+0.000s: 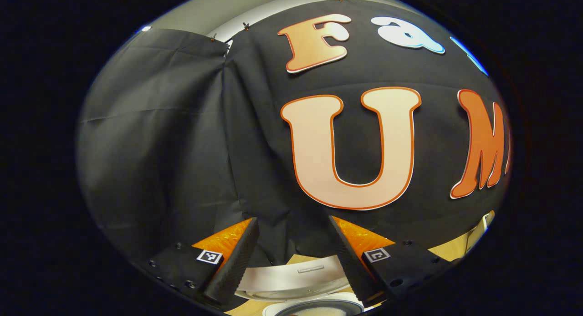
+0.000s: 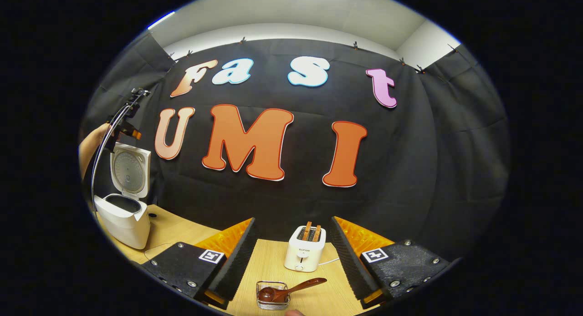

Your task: Close the left gripper, press the button to open the rice cooker; take a wooden spoon from the chopstick holder with the right hand, scoop a spoonful of rice and pour it into the rice cooker, then put the wooden spoon back into the chopstick holder.

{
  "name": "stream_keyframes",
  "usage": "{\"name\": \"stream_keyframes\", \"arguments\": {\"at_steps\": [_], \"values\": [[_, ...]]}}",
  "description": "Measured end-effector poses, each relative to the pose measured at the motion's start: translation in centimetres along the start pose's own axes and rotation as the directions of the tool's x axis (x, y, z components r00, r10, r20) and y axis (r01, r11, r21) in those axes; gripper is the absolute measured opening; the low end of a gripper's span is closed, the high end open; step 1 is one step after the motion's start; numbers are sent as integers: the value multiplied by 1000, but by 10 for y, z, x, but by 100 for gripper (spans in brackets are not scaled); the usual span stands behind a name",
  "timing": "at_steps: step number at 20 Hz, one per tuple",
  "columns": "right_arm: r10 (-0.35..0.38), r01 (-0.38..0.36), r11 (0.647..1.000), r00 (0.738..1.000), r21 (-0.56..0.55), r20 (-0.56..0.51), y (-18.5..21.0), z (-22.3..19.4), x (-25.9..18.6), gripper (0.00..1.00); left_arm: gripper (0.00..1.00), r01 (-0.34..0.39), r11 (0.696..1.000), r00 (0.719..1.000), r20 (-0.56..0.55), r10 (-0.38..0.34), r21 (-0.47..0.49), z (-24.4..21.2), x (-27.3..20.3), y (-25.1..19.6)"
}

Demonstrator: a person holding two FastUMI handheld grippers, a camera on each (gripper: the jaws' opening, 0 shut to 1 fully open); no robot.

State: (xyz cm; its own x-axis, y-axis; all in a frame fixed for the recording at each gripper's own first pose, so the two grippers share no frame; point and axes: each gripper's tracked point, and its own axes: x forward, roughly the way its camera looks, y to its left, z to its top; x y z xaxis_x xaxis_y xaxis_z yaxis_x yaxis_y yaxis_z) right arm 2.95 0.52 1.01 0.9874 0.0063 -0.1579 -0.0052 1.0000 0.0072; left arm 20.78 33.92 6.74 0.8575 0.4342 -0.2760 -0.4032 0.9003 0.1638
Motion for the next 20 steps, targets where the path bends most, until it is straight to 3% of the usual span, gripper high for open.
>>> {"name": "stream_keyframes", "arguments": {"at_steps": [3, 4, 5, 6, 7, 10, 14, 20], "values": [[15, -14, 1000, 1000, 3, -5, 4, -3, 1, 95, 98, -15, 999, 998, -65, 18, 48, -19, 15, -3], [20, -20, 1000, 1000, 4, -7, 5, -4, 1, 96, 94, -15, 999, 996, -84, 19, 50, -26, 19, -3], [22, -22, 1000, 1000, 6, -10, 5, -6, 1, 96, 98, -15, 999, 994, -103, 20, 49, -34, 23, -3], [22, -22, 1000, 1000, 9, -14, 5, -7, 1, 96, 94, -11, 999, 994, -107, 15, 37, -38, 26, -2], [26, -25, 1000, 1000, 13, -15, 4, -7, 0, 96, 99, 0, 1000, 994, -110, 1, 6, -38, 28, -5], [29, -28, 999, 1000, 27, -13, 1, -6, -2, 96, 93, 48, 997, 988, -143, -57, -65, -47, 18, -16], [53, -53, 998, 998, 34, -14, 3, -10, -6, 96, 95, 72, 987, 972, -212, -102, -146, -59, -10, -24], [75, -74, 996, 997, 59, -16, 6, -17, -6, 96, 94, 98, 977, 936, -317, -156, -190, -88, -64, -38]]}}
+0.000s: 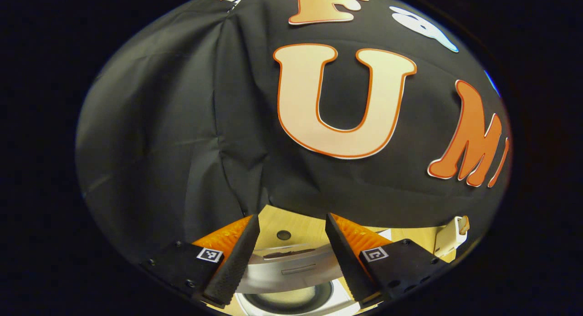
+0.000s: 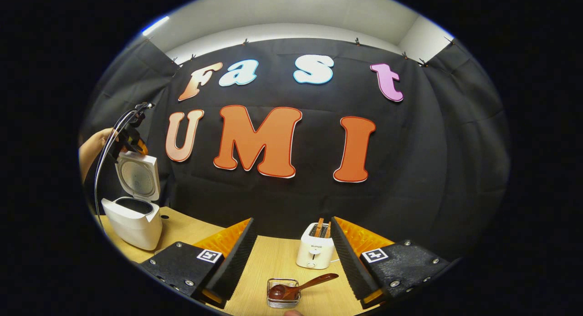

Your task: Close the left gripper, press the button to open the rice cooker; take a wooden spoon from the chopstick holder with the right hand, scoop a spoonful of rice and pour it into the rice cooker, then put the wooden spoon back into the chopstick holder.

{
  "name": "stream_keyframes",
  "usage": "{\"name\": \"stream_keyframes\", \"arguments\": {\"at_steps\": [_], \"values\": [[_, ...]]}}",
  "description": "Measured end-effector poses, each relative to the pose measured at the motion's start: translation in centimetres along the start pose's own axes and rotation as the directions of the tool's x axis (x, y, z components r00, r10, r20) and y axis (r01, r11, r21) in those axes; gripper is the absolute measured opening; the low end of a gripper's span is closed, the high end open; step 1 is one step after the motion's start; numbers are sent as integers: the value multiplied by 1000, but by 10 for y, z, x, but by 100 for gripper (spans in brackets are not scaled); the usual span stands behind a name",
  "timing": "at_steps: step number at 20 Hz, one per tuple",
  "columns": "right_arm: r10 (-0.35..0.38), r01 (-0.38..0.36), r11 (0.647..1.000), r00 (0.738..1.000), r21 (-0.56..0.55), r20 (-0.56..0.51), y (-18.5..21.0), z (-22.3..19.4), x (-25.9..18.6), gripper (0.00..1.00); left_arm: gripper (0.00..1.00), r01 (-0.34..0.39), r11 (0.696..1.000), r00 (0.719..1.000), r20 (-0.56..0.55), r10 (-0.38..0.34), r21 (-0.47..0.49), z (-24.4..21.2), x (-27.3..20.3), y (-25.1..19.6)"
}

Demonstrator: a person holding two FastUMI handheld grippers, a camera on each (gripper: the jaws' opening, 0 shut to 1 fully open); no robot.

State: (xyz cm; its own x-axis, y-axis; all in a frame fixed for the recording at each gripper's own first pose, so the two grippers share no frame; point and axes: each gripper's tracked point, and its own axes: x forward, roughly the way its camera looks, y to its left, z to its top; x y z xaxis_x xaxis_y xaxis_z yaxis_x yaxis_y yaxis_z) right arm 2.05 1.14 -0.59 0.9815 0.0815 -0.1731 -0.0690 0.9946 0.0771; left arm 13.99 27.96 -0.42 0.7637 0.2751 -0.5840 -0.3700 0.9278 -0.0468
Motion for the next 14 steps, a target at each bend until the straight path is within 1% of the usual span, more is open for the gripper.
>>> {"name": "stream_keyframes", "arguments": {"at_steps": [2, 3, 4, 5, 6, 7, 10, 11, 14], "values": [[3, -2, 1000, 1000, 17, -10, -2, -5, 1, 96, 94, 6, 1000, 1000, 3, -6, 4, -16, -14, -3], [7, -6, 1000, 1000, 23, -11, -1, -6, 2, 96, 94, 25, 1000, 1000, 0, -25, -3, -25, -20, -8], [10, -9, 1000, 1000, 27, -13, -2, -6, 1, 96, 90, 28, 1000, 1000, -10, -28, -4, -35, -24, -11], [18, -18, 999, 1000, 28, -12, 0, -7, 0, 96, 84, 32, 999, 999, -24, -33, -7, -47, -28, -12], [22, -22, 999, 1000, 25, -14, 0, -8, -1, 96, 81, 36, 999, 999, -31, -36, -8, -55, -32, -14], [24, -24, 999, 1000, 22, -14, -2, -8, -3, 96, 83, 46, 999, 998, -45, -46, -12, -65, -36, -17], [32, -31, 999, 999, 24, -10, -2, -8, -5, 95, 81, 69, 997, 994, -83, -70, -25, -97, -50, -22], [32, -31, 999, 999, 30, -12, -2, -9, -6, 96, 80, 71, 997, 993, -94, -73, -21, -108, -52, -24], [43, -42, 998, 999, 39, -21, -1, -15, -8, 96, 81, 76, 997, 991, -115, -73, 23, -139, -60, -26]]}}
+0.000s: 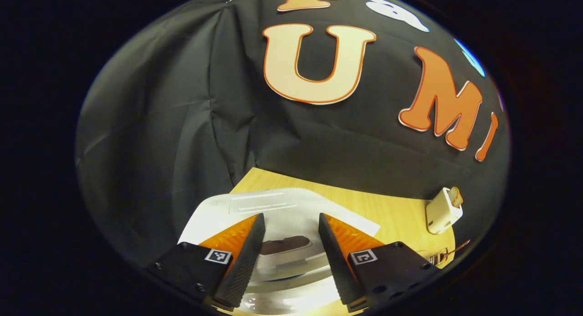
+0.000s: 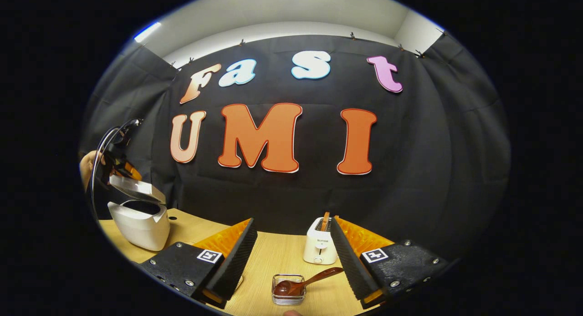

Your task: Close the left gripper, press the button to open the rice cooker; take a wooden spoon from the chopstick holder with the right hand, scoop a spoonful of rice and pour it into the rice cooker, then put the wooden spoon back into the chopstick holder.

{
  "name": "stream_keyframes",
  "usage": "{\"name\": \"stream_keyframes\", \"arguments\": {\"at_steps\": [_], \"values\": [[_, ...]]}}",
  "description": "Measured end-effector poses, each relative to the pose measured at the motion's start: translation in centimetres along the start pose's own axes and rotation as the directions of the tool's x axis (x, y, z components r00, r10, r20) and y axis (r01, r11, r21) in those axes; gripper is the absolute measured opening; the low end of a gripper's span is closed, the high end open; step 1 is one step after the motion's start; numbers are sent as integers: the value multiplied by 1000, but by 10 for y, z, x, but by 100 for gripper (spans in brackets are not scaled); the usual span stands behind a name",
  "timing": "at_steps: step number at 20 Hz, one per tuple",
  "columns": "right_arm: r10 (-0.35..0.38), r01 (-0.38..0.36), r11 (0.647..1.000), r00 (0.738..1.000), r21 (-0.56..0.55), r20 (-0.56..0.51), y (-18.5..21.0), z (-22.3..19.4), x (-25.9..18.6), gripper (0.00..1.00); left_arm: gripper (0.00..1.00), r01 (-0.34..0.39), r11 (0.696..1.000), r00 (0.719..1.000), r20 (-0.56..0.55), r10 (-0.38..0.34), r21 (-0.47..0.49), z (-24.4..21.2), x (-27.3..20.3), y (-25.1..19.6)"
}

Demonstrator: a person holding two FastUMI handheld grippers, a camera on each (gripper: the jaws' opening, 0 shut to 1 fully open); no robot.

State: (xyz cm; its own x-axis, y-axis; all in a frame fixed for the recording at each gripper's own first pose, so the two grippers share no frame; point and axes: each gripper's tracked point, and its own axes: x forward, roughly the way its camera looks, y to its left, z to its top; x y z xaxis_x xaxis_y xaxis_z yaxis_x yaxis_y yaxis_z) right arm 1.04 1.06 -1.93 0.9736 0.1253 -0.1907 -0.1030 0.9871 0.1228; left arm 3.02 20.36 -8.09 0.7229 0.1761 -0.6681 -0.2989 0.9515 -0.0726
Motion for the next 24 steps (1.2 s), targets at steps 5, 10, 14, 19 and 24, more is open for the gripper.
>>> {"name": "stream_keyframes", "arguments": {"at_steps": [5, 10, 14, 19, 24], "values": [[27, -27, 999, 1000, 19, -4, 7, -5, -5, 96, 80, -55, 996, 991, -116, 63, 71, -92, 10, -1], [54, -54, 998, 999, 30, 0, 14, -4, -9, 96, 83, -83, 991, 994, -62, 89, 101, -88, 5, -1], [55, -55, 998, 998, 15, -5, 17, -9, -10, 95, 80, -78, 993, 996, -29, 81, 93, -83, 5, -5], [78, -78, 997, 997, 1, -1, 32, -10, -6, 96, 82, -124, 985, 989, 90, 114, 123, -68, 1, -6], [111, -111, 994, 994, 2, 0, 51, -21, 1, 96, 85, -120, 973, 964, 257, 67, 195, -40, -15, -24]]}}
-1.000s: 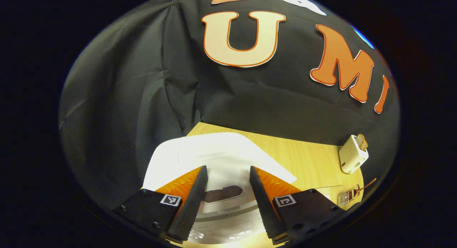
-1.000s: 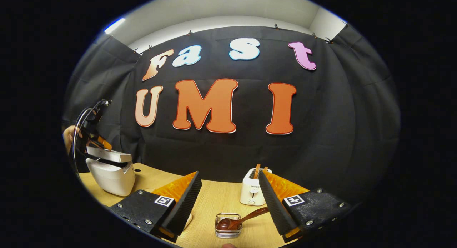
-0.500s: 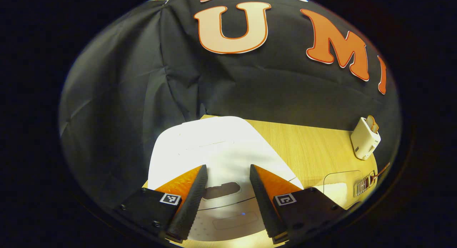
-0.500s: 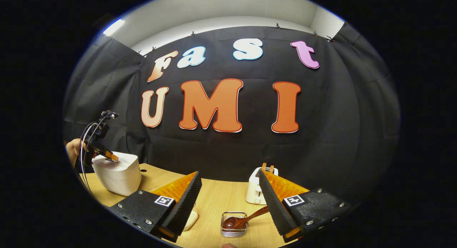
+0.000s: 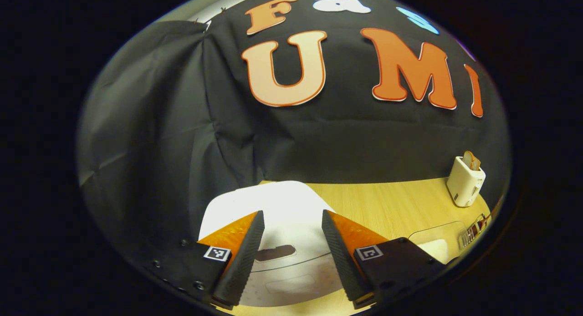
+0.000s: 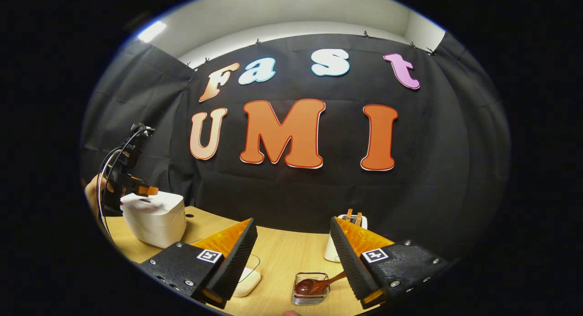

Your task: Close the left gripper, press the button to open the rice cooker; take a wooden spoon from the chopstick holder with the right hand, scoop a spoonful of rice and pour it into the rice cooker, then put the wooden spoon back into the chopstick holder.

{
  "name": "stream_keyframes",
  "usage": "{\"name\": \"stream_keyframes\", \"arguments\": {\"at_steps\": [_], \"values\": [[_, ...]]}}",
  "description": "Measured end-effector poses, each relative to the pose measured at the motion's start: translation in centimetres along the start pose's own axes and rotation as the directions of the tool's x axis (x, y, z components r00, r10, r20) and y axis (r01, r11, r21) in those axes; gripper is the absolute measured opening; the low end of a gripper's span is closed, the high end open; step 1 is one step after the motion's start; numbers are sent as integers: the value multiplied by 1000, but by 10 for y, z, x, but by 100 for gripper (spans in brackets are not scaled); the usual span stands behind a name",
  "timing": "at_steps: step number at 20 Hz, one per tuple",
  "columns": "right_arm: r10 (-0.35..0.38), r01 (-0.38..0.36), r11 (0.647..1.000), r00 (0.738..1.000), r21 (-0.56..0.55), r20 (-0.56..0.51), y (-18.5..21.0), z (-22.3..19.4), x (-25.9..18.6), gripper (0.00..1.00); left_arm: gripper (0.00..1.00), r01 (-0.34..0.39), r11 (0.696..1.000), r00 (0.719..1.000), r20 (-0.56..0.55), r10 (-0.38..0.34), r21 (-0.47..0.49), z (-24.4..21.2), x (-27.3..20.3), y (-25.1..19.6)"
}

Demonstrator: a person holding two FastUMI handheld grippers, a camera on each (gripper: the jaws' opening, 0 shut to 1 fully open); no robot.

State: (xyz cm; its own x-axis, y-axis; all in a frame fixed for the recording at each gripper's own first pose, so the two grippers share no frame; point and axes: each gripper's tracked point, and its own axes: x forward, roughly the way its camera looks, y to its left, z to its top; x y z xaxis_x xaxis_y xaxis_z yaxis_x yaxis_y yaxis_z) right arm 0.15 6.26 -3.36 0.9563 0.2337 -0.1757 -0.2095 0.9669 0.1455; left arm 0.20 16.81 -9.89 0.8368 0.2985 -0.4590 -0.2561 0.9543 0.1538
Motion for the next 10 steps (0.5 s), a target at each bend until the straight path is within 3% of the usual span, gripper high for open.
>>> {"name": "stream_keyframes", "arguments": {"at_steps": [3, 4, 6, 10], "values": [[15, -15, 1000, 1000, 5, -5, 9, -4, 4, 96, 88, 69, 997, 994, 85, -67, -16, 15, -14, -26], [14, -14, 1000, 1000, 4, 1, 11, -3, 5, 96, 85, 92, 996, 989, 119, -89, -21, 23, -20, -33], [14, -14, 1000, 1000, 0, 20, 14, 0, 8, 96, 92, 129, 992, 970, 210, -124, -10, 40, -34, -44], [17, -17, 1000, 999, -2, 41, 16, -1, 10, 96, 95, 181, 983, 930, 324, -174, 8, 60, -56, -69]]}}
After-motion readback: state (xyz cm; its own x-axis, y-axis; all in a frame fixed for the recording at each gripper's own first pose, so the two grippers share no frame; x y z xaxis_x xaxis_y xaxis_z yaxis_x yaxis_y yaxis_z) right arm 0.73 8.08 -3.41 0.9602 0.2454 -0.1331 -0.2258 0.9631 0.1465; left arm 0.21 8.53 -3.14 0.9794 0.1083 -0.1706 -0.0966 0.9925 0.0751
